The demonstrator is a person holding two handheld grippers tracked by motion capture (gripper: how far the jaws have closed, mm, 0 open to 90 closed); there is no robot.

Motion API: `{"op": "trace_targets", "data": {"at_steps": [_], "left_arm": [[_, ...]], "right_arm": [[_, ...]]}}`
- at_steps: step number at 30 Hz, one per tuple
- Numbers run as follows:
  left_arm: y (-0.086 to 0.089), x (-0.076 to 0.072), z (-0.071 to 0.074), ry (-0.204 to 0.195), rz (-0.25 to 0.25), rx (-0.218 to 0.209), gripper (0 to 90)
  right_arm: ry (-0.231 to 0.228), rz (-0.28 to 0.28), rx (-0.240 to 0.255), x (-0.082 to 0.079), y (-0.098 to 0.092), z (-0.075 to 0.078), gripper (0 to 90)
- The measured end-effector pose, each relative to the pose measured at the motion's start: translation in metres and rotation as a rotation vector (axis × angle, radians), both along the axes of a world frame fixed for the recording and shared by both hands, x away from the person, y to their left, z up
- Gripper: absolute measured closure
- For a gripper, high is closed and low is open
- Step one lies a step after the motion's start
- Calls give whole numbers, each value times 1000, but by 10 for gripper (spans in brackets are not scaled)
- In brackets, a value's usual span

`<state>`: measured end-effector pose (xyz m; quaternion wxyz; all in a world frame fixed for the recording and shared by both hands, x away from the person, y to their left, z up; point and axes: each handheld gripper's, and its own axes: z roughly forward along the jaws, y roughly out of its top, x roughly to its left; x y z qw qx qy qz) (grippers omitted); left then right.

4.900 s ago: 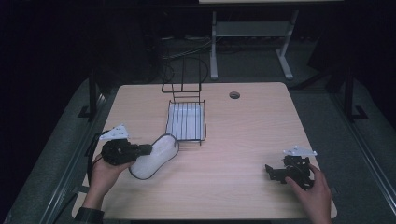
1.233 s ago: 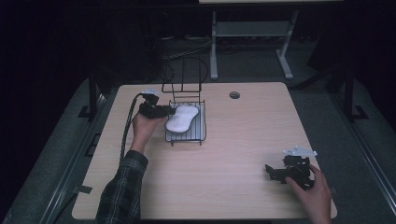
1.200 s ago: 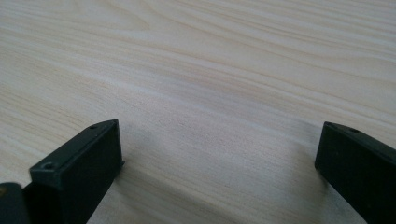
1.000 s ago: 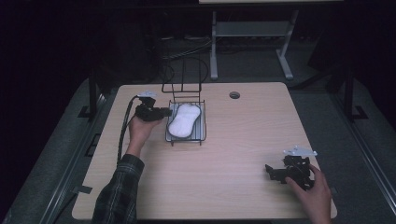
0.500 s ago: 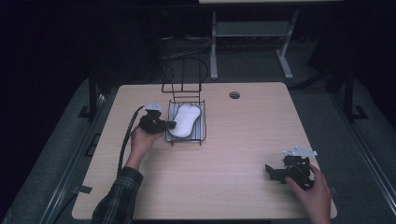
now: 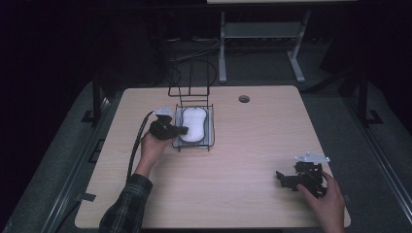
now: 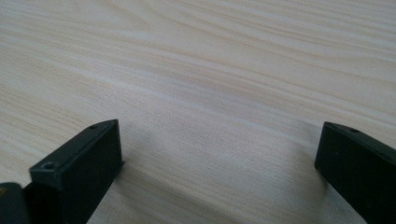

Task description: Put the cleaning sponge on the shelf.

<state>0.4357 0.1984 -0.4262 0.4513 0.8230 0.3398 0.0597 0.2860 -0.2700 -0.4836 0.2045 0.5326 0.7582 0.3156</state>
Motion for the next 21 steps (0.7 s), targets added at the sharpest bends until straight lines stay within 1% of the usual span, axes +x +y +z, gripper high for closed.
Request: {"op": "trace_targets", "data": {"at_steps": [4,6,8,12,14,15,17,19,21], "left_arm": [[4,-2,5,9,1,14,763],[6,-4,7,12,6,17,690],[6,-7,11,6,12,21,607],[7,-13,19,-13,-7,62,490],[6,-16,22,-12,-13,74,438],[6,-18,24,-14,-18,81,430],[7,-21,26,-13,-22,82,380],[7,-23,29,-16,-17,97,330],[8,-26,31,-26,-10,114,273]], "right_arm": [[0,-1,0,0,0,0,2],[1,-2,1,0,0,0,2],[-1,-1,-1,0,0,0,2],[0,-3,0,0,0,0,2],[-1,-2,0,0,0,0,2],[1,-3,0,0,0,0,2],[-1,-1,-1,0,0,0,2],[0,-1,-1,0,0,0,2],[0,-2,0,0,0,0,2]]}}
